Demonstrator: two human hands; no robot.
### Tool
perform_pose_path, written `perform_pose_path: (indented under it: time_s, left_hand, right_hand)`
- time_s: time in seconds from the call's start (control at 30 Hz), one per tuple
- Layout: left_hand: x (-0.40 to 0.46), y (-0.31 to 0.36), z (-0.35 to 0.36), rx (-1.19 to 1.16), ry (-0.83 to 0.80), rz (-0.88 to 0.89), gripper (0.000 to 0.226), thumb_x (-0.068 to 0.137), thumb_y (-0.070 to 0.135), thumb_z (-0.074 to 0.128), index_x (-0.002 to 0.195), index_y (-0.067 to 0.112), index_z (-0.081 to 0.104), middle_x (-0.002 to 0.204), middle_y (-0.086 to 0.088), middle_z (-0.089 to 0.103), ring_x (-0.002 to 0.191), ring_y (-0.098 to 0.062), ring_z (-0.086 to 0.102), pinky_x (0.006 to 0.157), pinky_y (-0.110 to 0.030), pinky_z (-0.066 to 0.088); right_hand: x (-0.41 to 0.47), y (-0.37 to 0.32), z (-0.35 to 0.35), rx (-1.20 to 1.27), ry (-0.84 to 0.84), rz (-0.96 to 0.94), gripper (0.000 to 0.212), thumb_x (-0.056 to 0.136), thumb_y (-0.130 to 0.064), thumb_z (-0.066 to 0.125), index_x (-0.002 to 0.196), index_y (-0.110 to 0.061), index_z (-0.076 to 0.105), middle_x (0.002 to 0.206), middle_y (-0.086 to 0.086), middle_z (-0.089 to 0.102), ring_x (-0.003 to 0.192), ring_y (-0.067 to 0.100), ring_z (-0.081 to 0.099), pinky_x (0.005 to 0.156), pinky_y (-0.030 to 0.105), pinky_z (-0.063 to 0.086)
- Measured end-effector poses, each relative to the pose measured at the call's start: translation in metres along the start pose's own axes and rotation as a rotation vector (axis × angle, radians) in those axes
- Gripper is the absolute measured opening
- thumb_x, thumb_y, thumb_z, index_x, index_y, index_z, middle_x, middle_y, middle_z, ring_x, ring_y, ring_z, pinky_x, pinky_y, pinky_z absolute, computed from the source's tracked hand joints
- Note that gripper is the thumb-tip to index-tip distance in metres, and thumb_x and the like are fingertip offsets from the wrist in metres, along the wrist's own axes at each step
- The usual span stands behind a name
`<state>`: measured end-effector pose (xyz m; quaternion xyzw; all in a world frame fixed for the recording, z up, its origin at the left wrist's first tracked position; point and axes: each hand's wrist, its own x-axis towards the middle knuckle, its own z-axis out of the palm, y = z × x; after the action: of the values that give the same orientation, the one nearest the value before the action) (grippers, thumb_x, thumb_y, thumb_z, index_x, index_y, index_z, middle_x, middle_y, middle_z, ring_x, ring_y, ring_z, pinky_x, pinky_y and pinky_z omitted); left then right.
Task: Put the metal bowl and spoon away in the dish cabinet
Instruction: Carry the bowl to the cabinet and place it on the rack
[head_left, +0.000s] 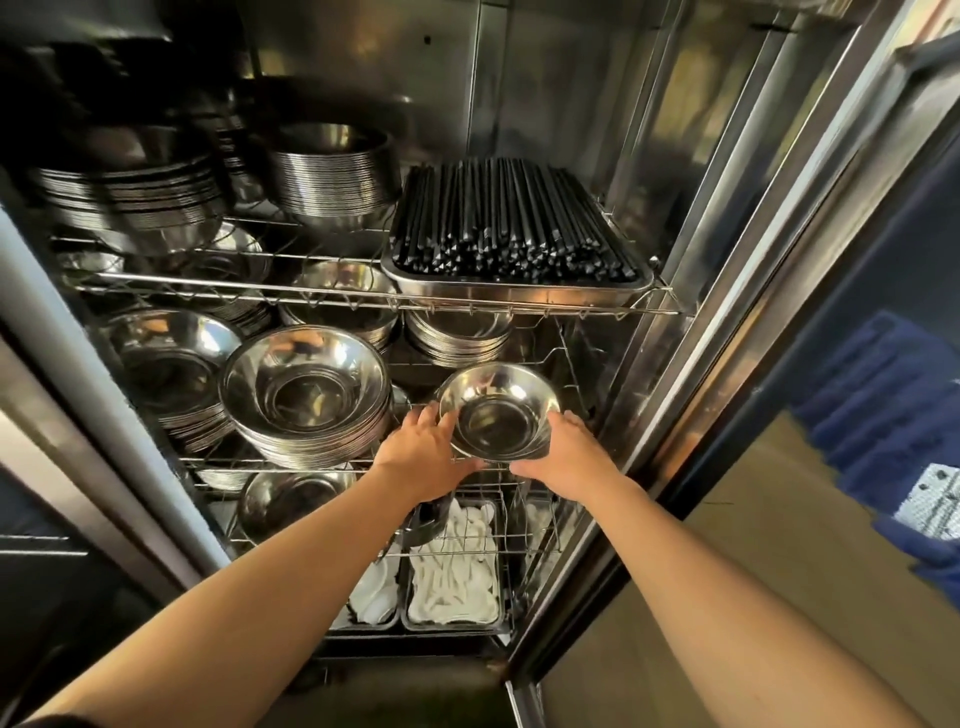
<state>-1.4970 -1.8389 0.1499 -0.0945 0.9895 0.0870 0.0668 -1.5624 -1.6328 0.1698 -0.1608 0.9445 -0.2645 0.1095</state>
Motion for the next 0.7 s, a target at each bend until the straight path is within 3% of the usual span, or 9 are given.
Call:
perform_pose_path:
  time_s: [0.17,0.27,0.33,0.47,0.57,0.7]
  left_hand:
    - [-0.014,-0.008,-0.001,-0.028,0.033,-0.030,0.098,0.087,0.074,0.045,0.161,0.021,0.007,0.167,-0.012,0.020,0.150,-0.033,0.023,0.115,-0.049,0.035]
    - [-0.024,-0.015,-0.002,-0.063,0.081,-0.049,0.090,0.090,0.067,0.050,0.158,0.018,0.019,0.161,-0.012,0.030,0.144,-0.032,0.034,0.111,-0.048,0.042]
    - [-0.028,-0.018,-0.002,-0.084,0.121,-0.046,0.080,0.092,0.060,0.053,0.154,0.017,0.027,0.157,-0.011,0.034,0.140,-0.032,0.038,0.108,-0.047,0.046]
    - [-0.033,-0.021,-0.002,-0.093,0.168,-0.013,0.067,0.094,0.042,0.057,0.150,0.015,0.031,0.151,-0.012,0.038,0.135,-0.031,0.041,0.107,-0.044,0.045]
    - [-0.035,-0.018,-0.001,-0.110,0.185,0.011,0.074,0.089,0.052,0.059,0.149,0.017,0.032,0.147,-0.010,0.042,0.131,-0.030,0.042,0.107,-0.043,0.047]
    - [-0.033,-0.013,-0.003,-0.138,0.168,-0.007,0.088,0.082,0.066,0.063,0.150,0.020,0.031,0.149,-0.010,0.041,0.134,-0.031,0.041,0.107,-0.047,0.046]
  right_hand:
    - [-0.002,-0.009,0.010,-0.005,-0.015,-0.041,0.083,0.065,-0.052,0.082,0.136,-0.029,0.046,0.127,-0.001,0.044,0.125,0.020,0.048,0.087,0.030,0.035]
    - [-0.003,-0.017,0.016,-0.041,-0.026,-0.044,0.083,0.066,-0.056,0.081,0.136,-0.027,0.047,0.132,0.002,0.045,0.122,0.022,0.052,0.091,0.032,0.043]
    - [-0.005,-0.023,0.021,-0.075,-0.035,-0.031,0.087,0.068,-0.060,0.079,0.140,-0.023,0.044,0.134,0.005,0.042,0.124,0.025,0.050,0.099,0.040,0.048]
    - [-0.006,-0.028,0.023,-0.073,-0.030,-0.037,0.091,0.067,-0.062,0.079,0.140,-0.024,0.042,0.132,0.004,0.037,0.125,0.026,0.049,0.099,0.043,0.047]
    - [-0.004,-0.030,0.017,-0.055,-0.039,-0.043,0.103,0.056,-0.067,0.081,0.142,-0.029,0.037,0.132,0.003,0.037,0.128,0.027,0.047,0.102,0.047,0.044]
    - [0.005,-0.033,0.008,-0.070,-0.065,-0.032,0.123,0.046,-0.069,0.083,0.150,-0.025,0.032,0.149,0.007,0.034,0.139,0.028,0.038,0.112,0.050,0.038]
